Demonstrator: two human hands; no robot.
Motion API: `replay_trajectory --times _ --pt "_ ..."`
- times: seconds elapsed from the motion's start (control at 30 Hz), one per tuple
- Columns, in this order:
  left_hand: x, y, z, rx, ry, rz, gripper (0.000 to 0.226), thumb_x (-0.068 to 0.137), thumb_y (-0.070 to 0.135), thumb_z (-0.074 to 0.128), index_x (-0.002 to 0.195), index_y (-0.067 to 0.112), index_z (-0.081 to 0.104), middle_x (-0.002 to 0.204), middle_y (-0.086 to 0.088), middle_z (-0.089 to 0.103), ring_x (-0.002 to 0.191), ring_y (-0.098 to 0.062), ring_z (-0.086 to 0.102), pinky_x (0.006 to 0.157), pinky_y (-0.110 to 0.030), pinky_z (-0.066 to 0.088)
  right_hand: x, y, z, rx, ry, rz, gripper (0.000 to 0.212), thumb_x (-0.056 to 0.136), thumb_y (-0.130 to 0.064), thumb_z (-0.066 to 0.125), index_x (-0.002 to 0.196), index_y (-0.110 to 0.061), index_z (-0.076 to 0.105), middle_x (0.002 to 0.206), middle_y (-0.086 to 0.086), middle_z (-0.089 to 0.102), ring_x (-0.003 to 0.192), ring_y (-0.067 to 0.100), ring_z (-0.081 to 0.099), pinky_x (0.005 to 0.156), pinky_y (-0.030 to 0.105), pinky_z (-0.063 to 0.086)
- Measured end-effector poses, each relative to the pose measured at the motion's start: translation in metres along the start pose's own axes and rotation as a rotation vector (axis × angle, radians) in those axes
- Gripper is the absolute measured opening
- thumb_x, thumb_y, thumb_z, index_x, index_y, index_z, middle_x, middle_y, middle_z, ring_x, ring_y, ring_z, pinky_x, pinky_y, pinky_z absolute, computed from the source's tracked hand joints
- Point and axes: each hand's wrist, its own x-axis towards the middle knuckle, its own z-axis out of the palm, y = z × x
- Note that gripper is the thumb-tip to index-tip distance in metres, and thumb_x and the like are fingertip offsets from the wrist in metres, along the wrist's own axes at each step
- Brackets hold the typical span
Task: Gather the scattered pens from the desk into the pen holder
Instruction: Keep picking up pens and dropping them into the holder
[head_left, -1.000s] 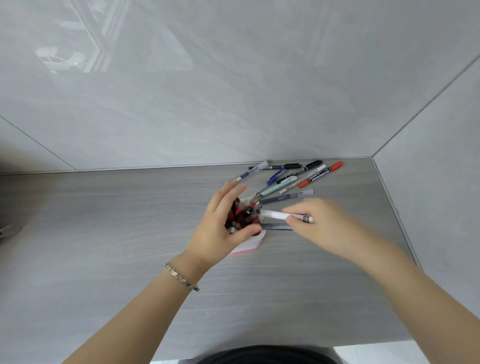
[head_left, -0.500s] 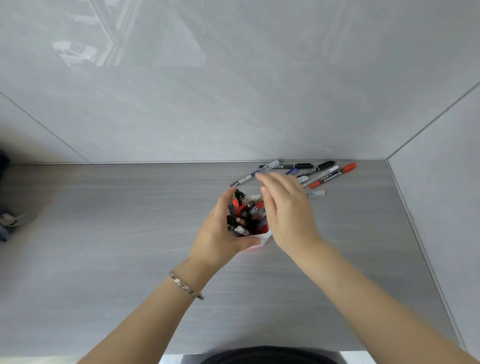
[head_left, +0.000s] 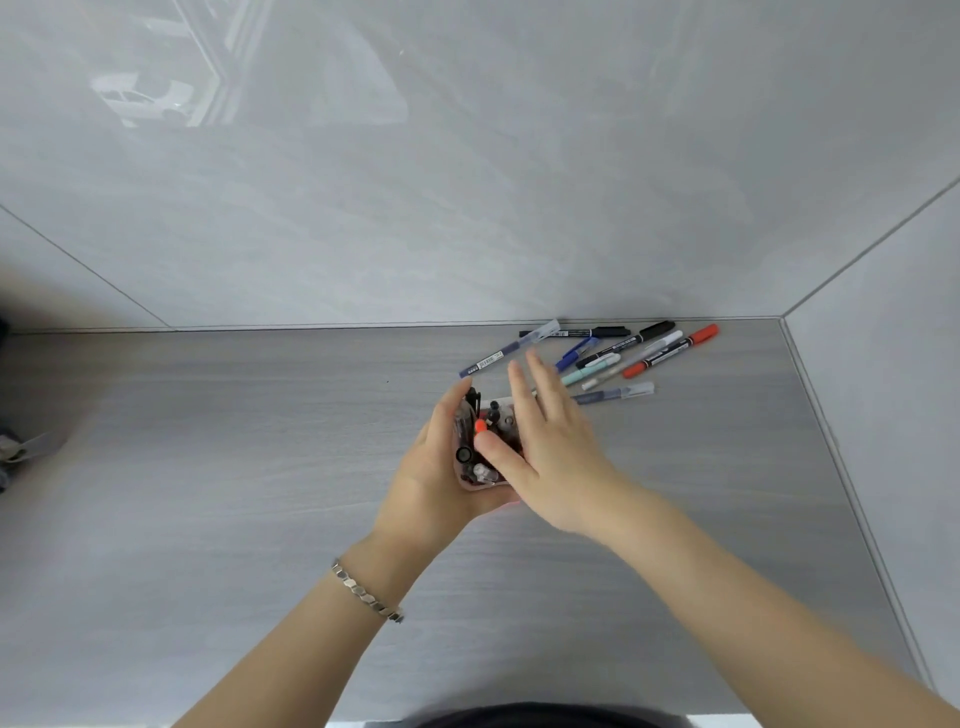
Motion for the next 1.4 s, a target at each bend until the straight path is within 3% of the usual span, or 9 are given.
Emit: replay_trajectory --times 0.1,0.17,0.23,0.43,0.7,0.83,1.17,1.3,1.4 --pt "0.001 -0.001 -0.001 0.016 -0.018 -0.017 0.102 0.055 0.018 0.087 0.133 0.037 0.025 0.128 0.006 0.050 0.114 -0.010 0.051 0.086 -0.007 0.038 -0.006 0.021 -0.015 0.358 -0.092 -0.022 0.060 0.092 -0.044 0.025 0.145 -0.016 0.014 0.154 -0.005 0.010 0.142 0.008 0.005 0.116 0.026 0.005" --pt "0.001 -0.002 -0.002 0.023 -0.028 -0.030 0.101 0.055 0.016 0.086 0.136 0.031 0.026 0.127 0.008 0.048 0.113 -0.008 0.048 0.082 0.004 0.034 0.002 0.054 -0.023 0.464 0.139 0.015 0.041 0.094 -0.027 0.040 0.134 -0.015 0.041 0.138 0.000 0.045 0.127 0.010 0.040 0.109 0.025 0.028" --pt "0.001 -0.001 -0.002 0.020 -0.036 -0.040 0.100 0.056 0.014 0.085 0.136 0.031 0.027 0.125 0.011 0.046 0.110 -0.006 0.046 0.078 0.010 0.030 0.015 0.094 -0.028 0.235 0.350 0.099 0.029 0.090 -0.011 0.052 0.118 -0.008 0.057 0.121 0.012 0.060 0.112 0.023 0.055 0.097 0.031 0.039" --pt "0.001 0.003 -0.003 0.012 -0.041 -0.054 0.100 0.057 0.014 0.085 0.135 0.032 0.027 0.122 0.014 0.043 0.106 -0.003 0.045 0.075 0.012 0.028 0.038 0.147 -0.017 -0.264 0.126 0.100 0.031 0.084 -0.014 0.060 0.114 -0.009 0.059 0.118 0.011 0.059 0.112 0.031 0.048 0.095 0.040 0.040" --pt "0.001 0.004 -0.004 0.007 -0.045 -0.070 0.097 0.056 0.017 0.086 0.127 0.042 0.024 0.121 0.015 0.041 0.104 -0.005 0.047 0.074 0.011 0.031 0.047 0.137 -0.019 -0.375 -0.005 0.049 0.026 0.086 -0.010 0.048 0.111 -0.006 0.055 0.117 0.014 0.051 0.100 0.035 0.054 0.079 0.040 0.044" --pt "0.000 0.005 -0.004 -0.001 -0.047 -0.067 0.097 0.058 0.016 0.085 0.131 0.037 0.026 0.121 0.015 0.041 0.106 -0.002 0.044 0.076 0.012 0.028 0.068 0.127 -0.030 -0.440 0.081 0.013 0.027 0.087 -0.015 0.049 0.112 -0.005 0.052 0.116 0.014 0.052 0.102 0.034 0.054 0.082 0.040 0.042" --pt "0.000 0.004 -0.003 -0.023 -0.038 -0.058 0.093 0.058 0.014 0.085 0.119 0.048 0.023 0.121 0.015 0.043 0.107 -0.002 0.044 0.076 0.011 0.029 0.097 0.115 -0.024 -0.518 -0.088 0.063 0.037 0.090 -0.030 0.052 0.123 -0.012 0.048 0.121 0.013 0.044 0.112 0.031 0.046 0.092 0.039 0.039" --pt "0.000 0.002 -0.003 -0.024 -0.041 -0.049 0.095 0.057 0.014 0.085 0.129 0.038 0.028 0.121 0.013 0.044 0.107 -0.003 0.045 0.077 0.011 0.029 0.084 0.114 -0.033 -0.518 0.066 -0.006 0.032 0.090 -0.030 0.052 0.115 -0.011 0.054 0.119 0.010 0.055 0.114 0.030 0.043 0.091 0.039 0.035" --pt "0.000 0.001 -0.003 -0.022 -0.042 -0.042 0.097 0.057 0.014 0.085 0.133 0.032 0.028 0.122 0.012 0.043 0.107 -0.004 0.044 0.076 0.012 0.028 0.049 0.098 -0.056 -0.429 0.241 -0.036 0.028 0.091 -0.031 0.049 0.108 -0.010 0.057 0.095 0.009 0.067 0.096 0.030 0.053 0.078 0.037 0.036"
